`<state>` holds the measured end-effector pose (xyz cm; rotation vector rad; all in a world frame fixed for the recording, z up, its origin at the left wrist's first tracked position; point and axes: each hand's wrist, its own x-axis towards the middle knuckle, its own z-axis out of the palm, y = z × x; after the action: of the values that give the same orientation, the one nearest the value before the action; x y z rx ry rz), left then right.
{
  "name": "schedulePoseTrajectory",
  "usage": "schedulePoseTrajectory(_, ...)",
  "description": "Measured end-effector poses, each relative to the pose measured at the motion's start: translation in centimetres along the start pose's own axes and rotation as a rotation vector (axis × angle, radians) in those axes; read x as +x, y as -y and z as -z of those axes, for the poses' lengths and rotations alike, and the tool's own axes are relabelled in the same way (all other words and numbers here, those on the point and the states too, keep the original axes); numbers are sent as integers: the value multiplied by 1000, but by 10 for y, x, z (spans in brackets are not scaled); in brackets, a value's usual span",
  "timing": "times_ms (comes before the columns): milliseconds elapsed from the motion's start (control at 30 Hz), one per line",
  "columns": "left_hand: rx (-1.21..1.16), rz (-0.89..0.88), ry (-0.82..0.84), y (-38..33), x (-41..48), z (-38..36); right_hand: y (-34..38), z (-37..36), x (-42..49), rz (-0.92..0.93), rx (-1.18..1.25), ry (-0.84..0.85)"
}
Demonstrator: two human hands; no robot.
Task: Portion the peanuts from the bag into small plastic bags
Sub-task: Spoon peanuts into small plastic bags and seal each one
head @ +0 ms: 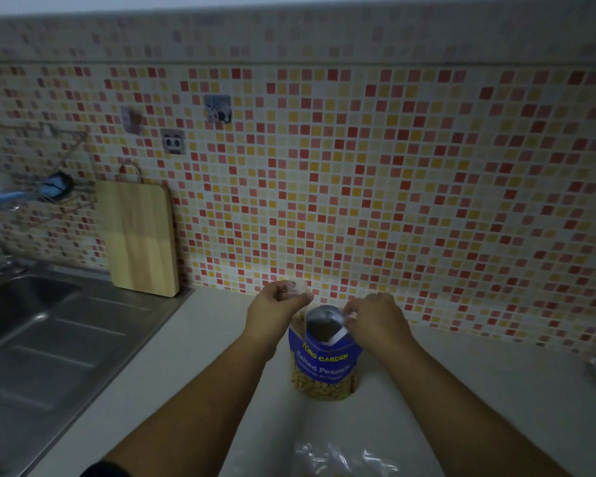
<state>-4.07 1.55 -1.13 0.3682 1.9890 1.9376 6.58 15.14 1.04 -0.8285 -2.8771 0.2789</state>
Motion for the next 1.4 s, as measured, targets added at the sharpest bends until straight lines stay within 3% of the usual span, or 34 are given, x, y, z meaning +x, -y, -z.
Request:
schedulePoseTrajectory(67,-22,19,18,0,-2,-2,7,1,-1,42,169,-70)
schedulePoseTrajectory(200,-35,42,52,-3,-10,-5,25,3,-9,72,691,21)
schedulePoseTrajectory(467,-52,54,201,-12,-35,-8,22,4,-32,101,658,-119)
schedulePoseTrajectory(867,-102,177,379,28,-74,-13,-21,-12,-92,-71,1142,47)
schedulePoseTrajectory(1033,-19,346,480,77,-97,-44,-70,-53,-120,-287,1036,154)
schedulePoseTrajectory(1167,102,464,425,113,-117,-78,-106,-84,-138,-466,869,253)
schedulePoseTrajectory(1233,234,418,393,128,-124,-93,-119,-98,-144,-517,727,281)
schedulePoseTrajectory(1333,648,180,437,143,-126,-106,-128,-112,-149,-568,602,318)
schedulePoseTrajectory(1400,764,84,438,148,-126,-110,-128,-117,-151,-561,542,297)
